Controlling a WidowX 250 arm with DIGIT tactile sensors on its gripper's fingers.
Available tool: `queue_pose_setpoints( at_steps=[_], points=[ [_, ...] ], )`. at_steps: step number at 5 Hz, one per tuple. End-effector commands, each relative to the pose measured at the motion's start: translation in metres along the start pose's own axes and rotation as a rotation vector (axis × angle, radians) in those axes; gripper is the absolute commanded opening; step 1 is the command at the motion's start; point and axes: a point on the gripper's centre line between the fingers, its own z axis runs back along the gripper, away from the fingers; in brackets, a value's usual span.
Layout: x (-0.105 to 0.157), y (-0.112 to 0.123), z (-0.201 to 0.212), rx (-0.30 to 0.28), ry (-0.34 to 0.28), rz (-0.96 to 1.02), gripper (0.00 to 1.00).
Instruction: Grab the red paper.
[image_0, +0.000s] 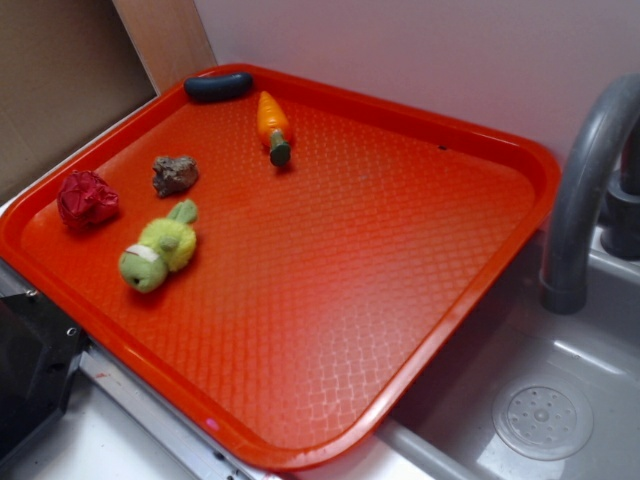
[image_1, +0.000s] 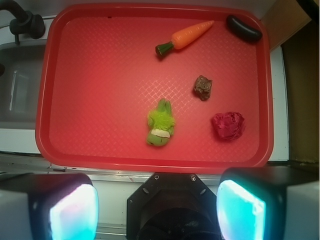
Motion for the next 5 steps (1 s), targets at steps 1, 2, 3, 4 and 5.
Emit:
queue_pose_setpoints(
  at_steps=[1,2,3,4,5],
  points=[
    [0.0,0.0,0.0,0.0,0.0,0.0,1.0],
    [0.018,0.027,-0.024,-0.059,-0.045,-0.063,1.0],
    [0.041,0.066,-0.054,-0.092,-0.069,-0.079,1.0],
    [0.056,0.09,-0.08,-0.096,-0.054,-0.082,1.0],
    [0.058,0.103,-0.101,-0.079,-0.024,-0.088,1.0]
  ],
)
